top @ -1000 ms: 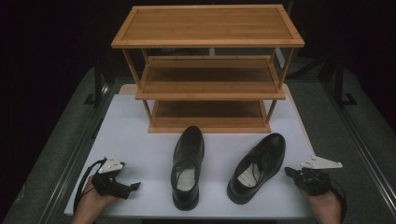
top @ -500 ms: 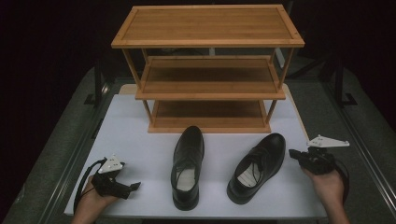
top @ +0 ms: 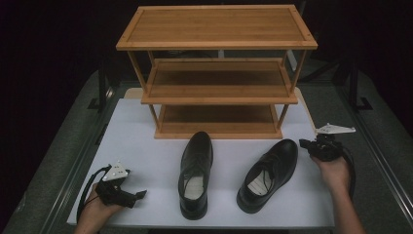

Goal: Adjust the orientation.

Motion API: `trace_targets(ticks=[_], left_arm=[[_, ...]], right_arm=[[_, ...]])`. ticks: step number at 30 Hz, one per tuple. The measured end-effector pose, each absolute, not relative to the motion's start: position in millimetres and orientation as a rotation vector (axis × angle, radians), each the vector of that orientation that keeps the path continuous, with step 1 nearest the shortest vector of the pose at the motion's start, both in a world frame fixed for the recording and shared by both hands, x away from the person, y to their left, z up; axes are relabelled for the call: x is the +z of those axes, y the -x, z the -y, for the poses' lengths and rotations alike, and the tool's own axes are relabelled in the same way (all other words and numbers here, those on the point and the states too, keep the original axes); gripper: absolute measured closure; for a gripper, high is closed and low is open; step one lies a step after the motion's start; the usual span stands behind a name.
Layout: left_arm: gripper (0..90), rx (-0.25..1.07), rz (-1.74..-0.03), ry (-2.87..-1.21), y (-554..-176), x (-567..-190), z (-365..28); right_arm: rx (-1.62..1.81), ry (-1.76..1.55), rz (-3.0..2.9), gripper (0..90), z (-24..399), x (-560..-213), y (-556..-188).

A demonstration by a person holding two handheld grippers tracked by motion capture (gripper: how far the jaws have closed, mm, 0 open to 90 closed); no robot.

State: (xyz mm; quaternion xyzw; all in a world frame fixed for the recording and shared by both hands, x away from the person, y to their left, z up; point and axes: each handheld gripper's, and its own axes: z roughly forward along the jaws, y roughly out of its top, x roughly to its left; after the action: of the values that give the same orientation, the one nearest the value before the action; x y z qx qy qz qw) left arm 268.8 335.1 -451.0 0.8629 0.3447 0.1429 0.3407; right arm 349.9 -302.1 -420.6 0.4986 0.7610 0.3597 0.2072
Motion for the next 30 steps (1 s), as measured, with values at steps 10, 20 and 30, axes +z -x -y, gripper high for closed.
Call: trace_targets(ticks=[10, 20, 30], left_arm=[[0.0, 0.371, -0.898, -2.244, -269, -451, -335], [0.0, 0.371, -0.898, -2.245, -269, -451, -335], [0.0, 0.370, -0.897, -2.247, -269, -451, -335]], right_arm=[[0.987, -1.398, -2.151, 89.9, 298, -434, -368], [1.008, -1.418, -2.152, 90.0, 295, -436, -365], [1.012, -1.370, -2.199, 90.0, 274, -435, -357]])
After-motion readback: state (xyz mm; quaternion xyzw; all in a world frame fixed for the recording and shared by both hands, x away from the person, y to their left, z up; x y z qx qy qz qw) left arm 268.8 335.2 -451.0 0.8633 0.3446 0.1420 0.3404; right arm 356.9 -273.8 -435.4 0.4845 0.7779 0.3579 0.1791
